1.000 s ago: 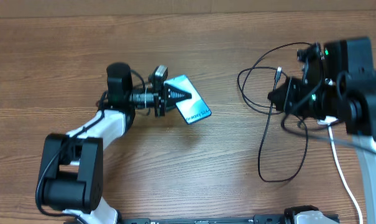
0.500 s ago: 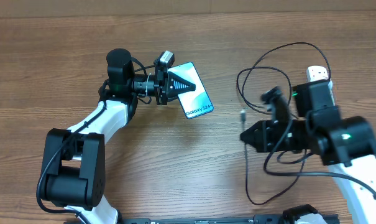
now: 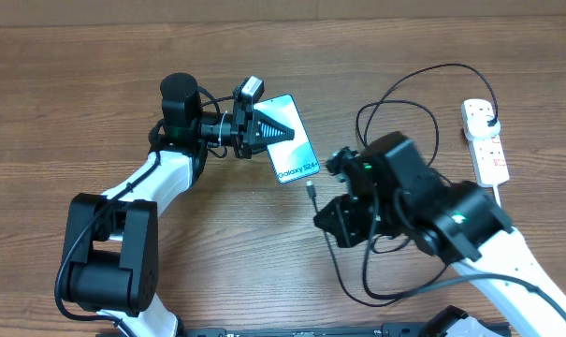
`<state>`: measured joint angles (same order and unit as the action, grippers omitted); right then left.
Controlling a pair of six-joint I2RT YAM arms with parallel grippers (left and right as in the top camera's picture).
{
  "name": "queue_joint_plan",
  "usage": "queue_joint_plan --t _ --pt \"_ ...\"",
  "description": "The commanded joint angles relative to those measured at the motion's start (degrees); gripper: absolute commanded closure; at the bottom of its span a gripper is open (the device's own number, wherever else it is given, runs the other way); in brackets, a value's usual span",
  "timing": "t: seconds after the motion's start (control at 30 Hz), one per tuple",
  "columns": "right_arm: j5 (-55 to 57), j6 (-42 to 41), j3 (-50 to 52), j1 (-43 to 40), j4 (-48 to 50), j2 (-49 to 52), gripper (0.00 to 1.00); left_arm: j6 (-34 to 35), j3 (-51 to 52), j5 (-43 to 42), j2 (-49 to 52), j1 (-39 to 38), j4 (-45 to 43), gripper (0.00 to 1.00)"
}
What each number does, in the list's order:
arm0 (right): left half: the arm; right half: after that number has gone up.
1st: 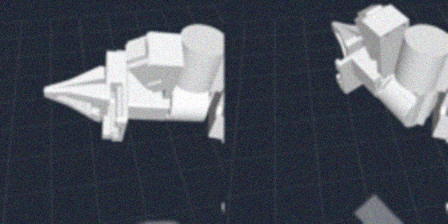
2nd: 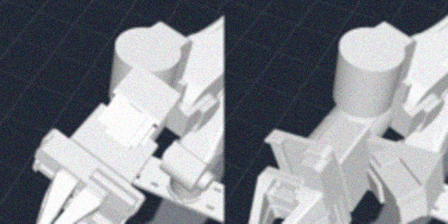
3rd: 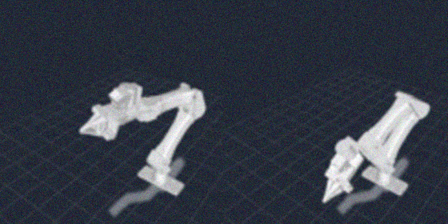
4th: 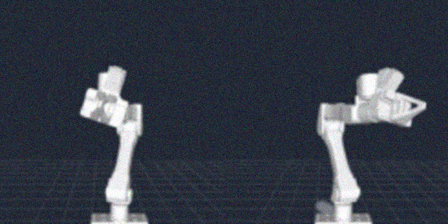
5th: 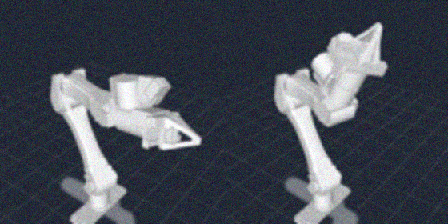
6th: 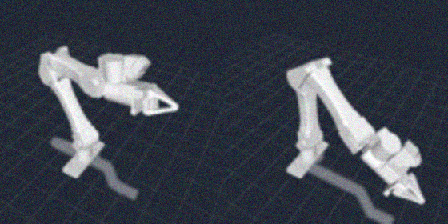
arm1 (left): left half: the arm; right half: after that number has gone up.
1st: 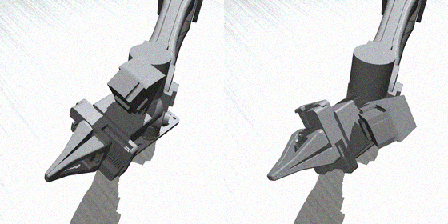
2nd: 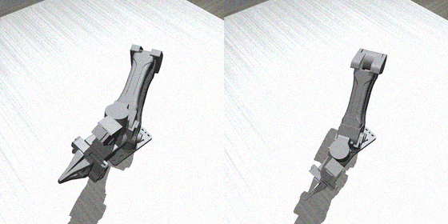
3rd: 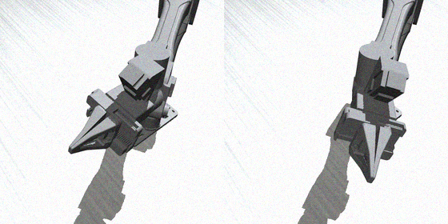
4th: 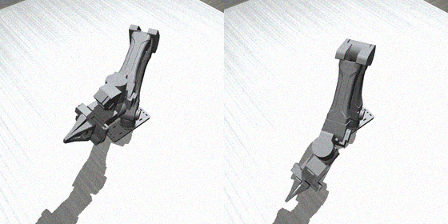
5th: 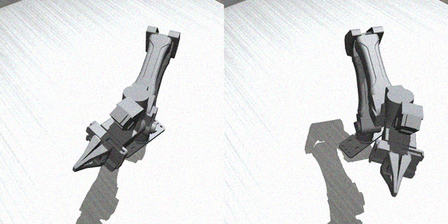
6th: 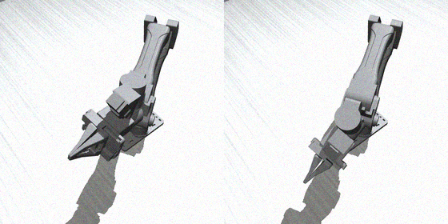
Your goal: Plug charger to phone and switch on socket
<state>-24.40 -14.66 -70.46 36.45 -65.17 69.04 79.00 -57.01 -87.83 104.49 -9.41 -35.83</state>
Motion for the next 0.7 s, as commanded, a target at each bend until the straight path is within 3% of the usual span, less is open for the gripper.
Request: queue_joint_plan --t 0.0,0.67 --pt "2.49 -3.56 0.0 1.81 0.83 2.49 0.96 -2.4 -1.38 -2.67 0.07 -0.28 -0.48 0.96" --pt "3.76 -5.31 0.0 1.86 1.88 5.35 0.96 -4.94 -1.38 -2.69 0.09 -0.28 -0.46 0.96"
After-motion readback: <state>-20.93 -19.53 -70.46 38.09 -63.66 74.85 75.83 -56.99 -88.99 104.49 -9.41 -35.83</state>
